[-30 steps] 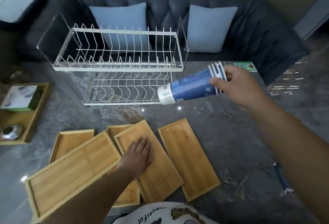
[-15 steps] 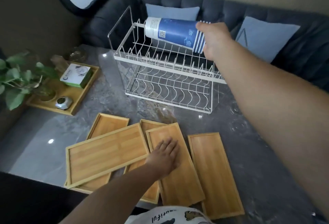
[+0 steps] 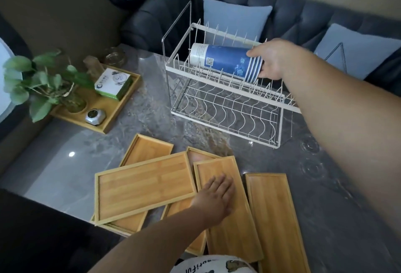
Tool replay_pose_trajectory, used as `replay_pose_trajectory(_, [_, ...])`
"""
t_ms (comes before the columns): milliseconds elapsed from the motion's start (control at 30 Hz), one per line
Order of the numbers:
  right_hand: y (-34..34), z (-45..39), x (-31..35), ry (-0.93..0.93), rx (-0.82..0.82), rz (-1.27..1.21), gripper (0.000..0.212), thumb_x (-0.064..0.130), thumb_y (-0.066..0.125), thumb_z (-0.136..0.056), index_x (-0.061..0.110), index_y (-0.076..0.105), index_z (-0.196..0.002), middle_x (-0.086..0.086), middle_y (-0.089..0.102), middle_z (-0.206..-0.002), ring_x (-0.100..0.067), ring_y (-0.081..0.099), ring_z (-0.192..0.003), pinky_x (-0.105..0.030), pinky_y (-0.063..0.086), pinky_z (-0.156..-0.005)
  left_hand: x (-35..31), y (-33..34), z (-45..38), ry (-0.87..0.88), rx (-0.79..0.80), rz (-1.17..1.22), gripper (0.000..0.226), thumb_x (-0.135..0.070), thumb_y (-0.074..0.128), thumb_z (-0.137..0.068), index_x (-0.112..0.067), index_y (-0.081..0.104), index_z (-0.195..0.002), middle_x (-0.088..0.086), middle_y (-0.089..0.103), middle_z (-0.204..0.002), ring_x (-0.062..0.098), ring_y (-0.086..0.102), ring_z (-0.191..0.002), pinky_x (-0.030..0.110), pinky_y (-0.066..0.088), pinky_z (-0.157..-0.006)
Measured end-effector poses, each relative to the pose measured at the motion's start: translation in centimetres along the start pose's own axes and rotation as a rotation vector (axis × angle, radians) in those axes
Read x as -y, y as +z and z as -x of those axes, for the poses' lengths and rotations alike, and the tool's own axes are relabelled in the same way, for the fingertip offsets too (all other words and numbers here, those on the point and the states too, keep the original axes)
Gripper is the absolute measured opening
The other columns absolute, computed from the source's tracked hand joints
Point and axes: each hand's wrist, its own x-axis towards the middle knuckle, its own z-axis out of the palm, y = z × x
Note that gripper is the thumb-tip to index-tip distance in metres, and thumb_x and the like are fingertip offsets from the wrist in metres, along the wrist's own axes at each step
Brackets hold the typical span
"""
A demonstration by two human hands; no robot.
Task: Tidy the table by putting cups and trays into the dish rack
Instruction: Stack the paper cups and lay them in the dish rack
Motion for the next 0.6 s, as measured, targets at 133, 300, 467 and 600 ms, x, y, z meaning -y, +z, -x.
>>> replay_pose_trajectory(133, [0.0, 0.5, -0.8, -0.004, 0.035, 0.043, 0.028, 0.006, 0.056, -0.095, 0.009, 0.052, -0.122, -0.006, 0.062, -0.116, -0.016, 0.064, -0.082, -0.029, 0.052, -0.062, 0.0, 0.0, 0.0, 0.007, 0.008, 0.005, 0.069, -0.051, 0.018, -0.101, -0.014, -0.009, -0.153, 0.007, -0.013, -0.163, 0.026, -0.02, -0.147, 0.044, -0.012, -0.118])
replay_pose_trajectory(300, [-0.3, 0.8, -1.3, -0.023, 0.037, 0.096, 0.037, 0.007, 0.059, -0.094, 0.005, 0.05, -0.13, -0.009, 0.063, -0.121, -0.018, 0.065, -0.091, -0.033, 0.055, -0.077, 0.0, -0.1, 0.1, 0.016, -0.003, 0.006, 0.07, -0.05, 0.022, -0.101, -0.013, -0.006, -0.154, 0.008, -0.01, -0.163, 0.027, -0.017, -0.148, 0.044, -0.012, -0.116])
replay_pose_trajectory(467, [-1.3, 1.6, -1.5, -0.076, 0.0, 0.191, 0.049, 0.017, 0.068, -0.088, 0.005, 0.05, -0.132, -0.015, 0.061, -0.13, -0.028, 0.062, -0.112, -0.04, 0.05, -0.098, -0.1, -0.3, 0.0, 0.01, -0.003, 0.031, 0.071, -0.049, 0.028, -0.1, -0.014, -0.001, -0.154, 0.007, -0.007, -0.164, 0.027, -0.014, -0.149, 0.043, -0.012, -0.116])
replay_pose_trajectory(600, [-2.7, 2.5, -2.2, -0.204, -0.141, 0.356, 0.044, 0.027, 0.073, -0.083, 0.003, 0.057, -0.116, -0.015, 0.064, -0.116, -0.026, 0.062, -0.102, -0.038, 0.053, -0.091, 0.0, -0.2, 0.0, 0.02, -0.01, 0.044, 0.071, -0.048, 0.03, -0.1, -0.015, -0.001, -0.155, 0.006, -0.005, -0.164, 0.025, -0.014, -0.149, 0.04, -0.016, -0.113])
